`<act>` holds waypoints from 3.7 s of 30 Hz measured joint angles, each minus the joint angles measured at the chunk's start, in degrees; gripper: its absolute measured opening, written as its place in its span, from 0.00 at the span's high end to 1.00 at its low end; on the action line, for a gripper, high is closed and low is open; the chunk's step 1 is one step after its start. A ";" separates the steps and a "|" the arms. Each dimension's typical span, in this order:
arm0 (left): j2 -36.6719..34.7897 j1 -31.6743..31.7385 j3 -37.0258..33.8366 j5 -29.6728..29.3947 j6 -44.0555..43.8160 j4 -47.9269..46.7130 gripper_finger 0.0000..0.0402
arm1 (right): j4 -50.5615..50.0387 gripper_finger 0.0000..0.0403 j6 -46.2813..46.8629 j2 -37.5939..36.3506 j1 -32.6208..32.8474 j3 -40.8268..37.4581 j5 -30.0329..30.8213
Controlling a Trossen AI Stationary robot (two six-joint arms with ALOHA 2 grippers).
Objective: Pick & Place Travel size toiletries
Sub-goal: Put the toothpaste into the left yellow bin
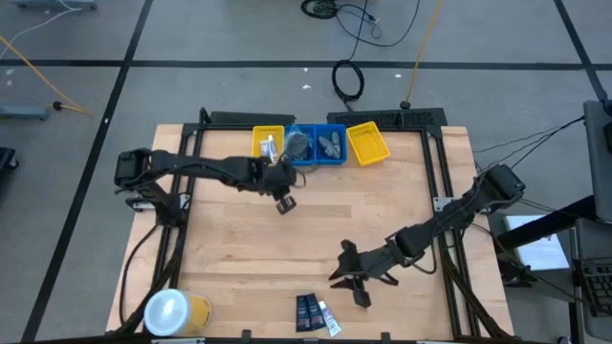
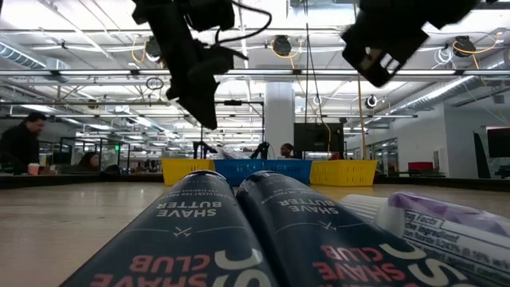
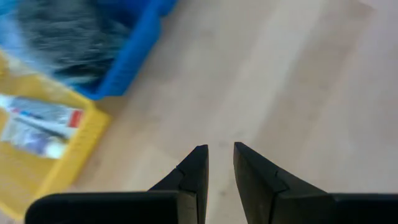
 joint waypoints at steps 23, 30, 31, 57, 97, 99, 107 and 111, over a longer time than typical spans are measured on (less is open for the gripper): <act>0.04 -18.61 -0.01 -0.19 -8.64 6.08 0.81 | 6.65 0.77 21.06 14.21 2.32 1.75 -6.66; 0.06 -20.65 -0.02 -2.02 -9.20 6.19 0.81 | 12.06 0.77 23.84 16.61 1.54 1.88 -7.84; 0.07 -20.83 -0.02 -2.64 -9.54 6.20 0.81 | 12.02 0.77 24.22 17.15 1.47 1.88 -8.12; 0.07 -22.16 -0.02 -3.32 -10.21 6.24 0.81 | 15.63 0.74 26.82 20.83 -0.08 1.81 -10.91; 0.09 -22.16 -0.07 -4.72 -10.17 6.23 0.81 | 12.40 0.65 27.66 22.22 -0.79 2.24 -11.03; 0.09 -22.16 -0.07 -4.74 -10.17 6.23 0.81 | 12.29 0.65 26.55 22.20 -1.40 2.48 -11.14; 0.09 -22.20 -0.07 -4.74 -10.03 6.22 0.81 | 10.65 0.65 25.71 22.23 -2.07 3.65 -13.69; 0.09 -22.20 -0.07 -4.74 -10.01 6.23 0.81 | 10.23 0.65 27.39 22.23 -2.25 3.67 -13.89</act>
